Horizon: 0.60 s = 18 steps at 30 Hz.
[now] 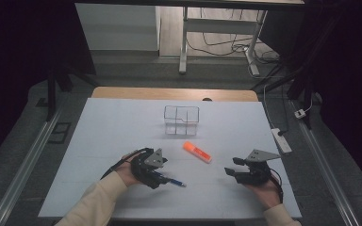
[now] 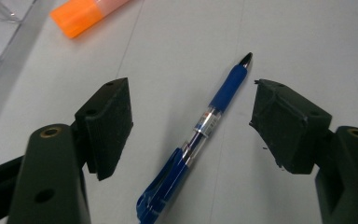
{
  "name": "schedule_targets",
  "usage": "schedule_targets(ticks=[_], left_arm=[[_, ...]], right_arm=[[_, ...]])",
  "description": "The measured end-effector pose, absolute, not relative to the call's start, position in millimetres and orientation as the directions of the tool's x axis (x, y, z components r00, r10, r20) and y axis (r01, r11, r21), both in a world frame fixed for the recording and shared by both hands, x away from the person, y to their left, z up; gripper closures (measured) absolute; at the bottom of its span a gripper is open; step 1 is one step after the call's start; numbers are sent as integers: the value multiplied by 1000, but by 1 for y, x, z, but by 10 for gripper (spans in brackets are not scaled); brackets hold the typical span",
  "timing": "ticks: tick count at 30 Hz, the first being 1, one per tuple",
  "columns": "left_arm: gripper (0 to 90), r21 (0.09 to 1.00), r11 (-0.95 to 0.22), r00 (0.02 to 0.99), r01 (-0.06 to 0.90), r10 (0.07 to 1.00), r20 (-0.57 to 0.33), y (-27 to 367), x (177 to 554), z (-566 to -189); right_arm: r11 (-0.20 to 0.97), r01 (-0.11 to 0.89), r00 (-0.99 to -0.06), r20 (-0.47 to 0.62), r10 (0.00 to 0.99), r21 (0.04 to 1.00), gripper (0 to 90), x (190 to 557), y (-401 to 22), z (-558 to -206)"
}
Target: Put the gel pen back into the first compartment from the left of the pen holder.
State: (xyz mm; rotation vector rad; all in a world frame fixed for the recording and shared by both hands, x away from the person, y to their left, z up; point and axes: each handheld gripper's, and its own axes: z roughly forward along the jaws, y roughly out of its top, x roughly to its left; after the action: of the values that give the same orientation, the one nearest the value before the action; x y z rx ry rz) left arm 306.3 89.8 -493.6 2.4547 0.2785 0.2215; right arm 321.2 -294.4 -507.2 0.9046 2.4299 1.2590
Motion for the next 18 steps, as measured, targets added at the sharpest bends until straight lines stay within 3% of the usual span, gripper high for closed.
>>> schedule_targets(ticks=[18], left_arm=[[308, 561, -827, 995, 50, 89, 44, 62, 317, -504]], right_arm=[[451, 418, -775, 50, 630, 788, 410, 323, -292, -511]])
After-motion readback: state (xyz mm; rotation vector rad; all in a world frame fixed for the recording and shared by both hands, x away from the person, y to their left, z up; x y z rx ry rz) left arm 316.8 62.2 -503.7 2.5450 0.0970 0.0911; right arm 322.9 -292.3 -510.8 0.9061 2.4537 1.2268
